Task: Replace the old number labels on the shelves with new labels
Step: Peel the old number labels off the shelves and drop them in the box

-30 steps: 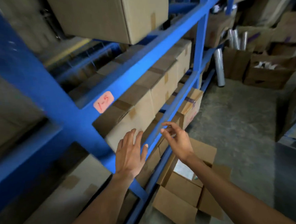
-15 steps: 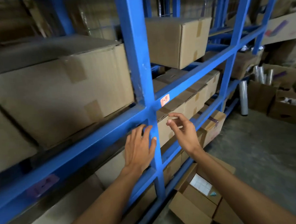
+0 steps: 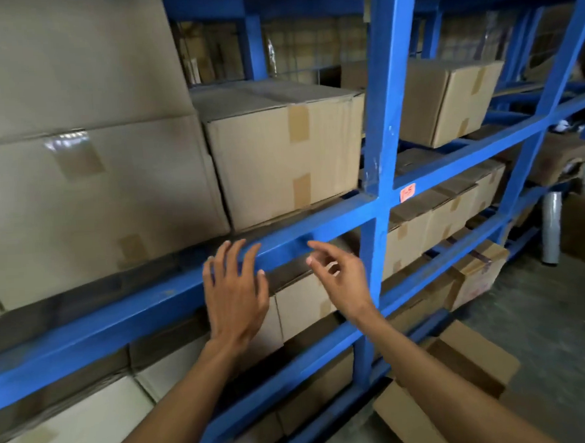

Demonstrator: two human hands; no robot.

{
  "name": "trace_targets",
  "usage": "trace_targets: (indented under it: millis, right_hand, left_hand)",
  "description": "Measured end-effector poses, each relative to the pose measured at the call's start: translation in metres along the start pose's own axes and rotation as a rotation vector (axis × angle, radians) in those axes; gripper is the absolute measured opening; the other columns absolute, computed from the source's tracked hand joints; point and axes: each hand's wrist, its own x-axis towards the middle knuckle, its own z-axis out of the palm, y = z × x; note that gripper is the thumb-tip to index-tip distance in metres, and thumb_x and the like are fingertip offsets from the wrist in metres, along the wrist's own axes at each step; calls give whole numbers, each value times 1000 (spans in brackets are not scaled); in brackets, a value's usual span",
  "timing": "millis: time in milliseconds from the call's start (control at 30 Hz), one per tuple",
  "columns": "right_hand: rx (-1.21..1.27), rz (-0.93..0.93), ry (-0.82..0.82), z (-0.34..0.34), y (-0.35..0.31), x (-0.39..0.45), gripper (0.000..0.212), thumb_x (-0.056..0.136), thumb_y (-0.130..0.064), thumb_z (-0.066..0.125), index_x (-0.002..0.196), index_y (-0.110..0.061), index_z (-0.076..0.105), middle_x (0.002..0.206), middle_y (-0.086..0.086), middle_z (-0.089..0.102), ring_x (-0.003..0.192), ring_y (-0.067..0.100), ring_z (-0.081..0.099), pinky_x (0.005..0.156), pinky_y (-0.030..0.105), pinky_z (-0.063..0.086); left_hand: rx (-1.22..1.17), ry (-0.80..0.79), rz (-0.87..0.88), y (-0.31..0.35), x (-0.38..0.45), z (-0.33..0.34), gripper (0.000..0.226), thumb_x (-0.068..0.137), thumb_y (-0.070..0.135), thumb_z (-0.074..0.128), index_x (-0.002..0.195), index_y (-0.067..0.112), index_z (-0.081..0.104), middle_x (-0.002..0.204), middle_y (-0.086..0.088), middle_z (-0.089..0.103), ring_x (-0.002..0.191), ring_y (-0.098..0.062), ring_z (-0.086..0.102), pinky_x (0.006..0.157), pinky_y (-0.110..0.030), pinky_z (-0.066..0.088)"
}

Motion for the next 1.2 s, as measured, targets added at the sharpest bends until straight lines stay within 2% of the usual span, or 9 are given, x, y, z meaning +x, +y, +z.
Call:
trace_targets:
  millis: [100, 200, 300, 500, 633, 733, 833, 1000, 1200]
  right_hand:
    - [-86, -43, -86, 41, -3, -10, 41, 91, -24, 69, 131, -18, 63, 102, -3, 68, 92, 2, 61, 80, 10, 45]
    - [-173, -8, -149, 77, 0, -19, 54, 94, -33, 63, 145, -23, 47, 133, 0, 54, 124, 10, 50, 103, 23, 41]
    - [-224, -22, -132, 100, 3, -26, 59, 96, -32, 60, 150, -25, 38, 141, 0, 42, 128, 7, 40, 101, 16, 34]
    - [-280, -155, -3, 110, 8, -28, 47, 92, -27, 67, 139, -28, 56, 132, 1, 51, 114, 13, 51, 89, 22, 50]
    - [-285, -210, 95, 113, 5, -24, 34, 87, -24, 73, 121, -19, 71, 116, 0, 64, 104, 14, 59, 84, 23, 52]
    - [-277, -220, 142, 113, 0, -15, 21, 85, -24, 76, 104, -16, 75, 103, -2, 68, 96, 12, 61, 81, 18, 49]
    - [-277, -228, 129, 111, -2, -6, 11, 84, -22, 76, 93, -15, 74, 93, -4, 70, 88, 11, 61, 78, 12, 44]
    - [-182, -242, 33, 103, 5, -5, 5, 84, -14, 76, 88, -13, 73, 84, -2, 72, 79, 5, 63, 74, 2, 42]
    - [-31, -157, 20, 87, 18, -7, 5, 83, -12, 75, 86, -16, 73, 79, -10, 72, 71, 5, 64, 64, 11, 50]
  left_hand:
    - [90, -12, -65, -36, -9, -11, 45, 94, 31, 45, 135, 16, 55, 142, -13, 53, 136, -33, 42, 114, -54, 31]
    - [164, -59, -109, -67, -13, -18, 48, 98, 35, 36, 137, 15, 54, 141, -15, 54, 131, -36, 46, 111, -54, 34]
    - [227, -142, -83, -80, -15, -17, 49, 99, 38, 32, 137, 14, 54, 136, -17, 57, 124, -36, 52, 104, -52, 40]
    - [282, -79, -43, -83, -19, -3, 44, 99, 35, 39, 137, 18, 53, 131, -12, 62, 119, -33, 53, 97, -45, 35]
    - [295, -23, -39, -85, -21, 2, 43, 97, 35, 42, 135, 18, 54, 130, -12, 62, 118, -30, 46, 95, -44, 33]
    - [301, -18, -40, -83, -20, 2, 45, 97, 36, 38, 134, 17, 56, 129, -13, 63, 117, -31, 49, 93, -44, 33]
    - [296, -26, -51, -81, -20, -1, 47, 97, 38, 37, 133, 17, 57, 128, -12, 64, 116, -32, 54, 92, -45, 37]
    - [310, -44, -53, -79, -20, -1, 47, 97, 39, 37, 134, 19, 58, 128, -11, 65, 113, -32, 59, 91, -44, 37]
    - [294, -2, -75, -81, -22, 8, 46, 97, 39, 39, 134, 19, 57, 129, -11, 64, 116, -30, 50, 93, -44, 32]
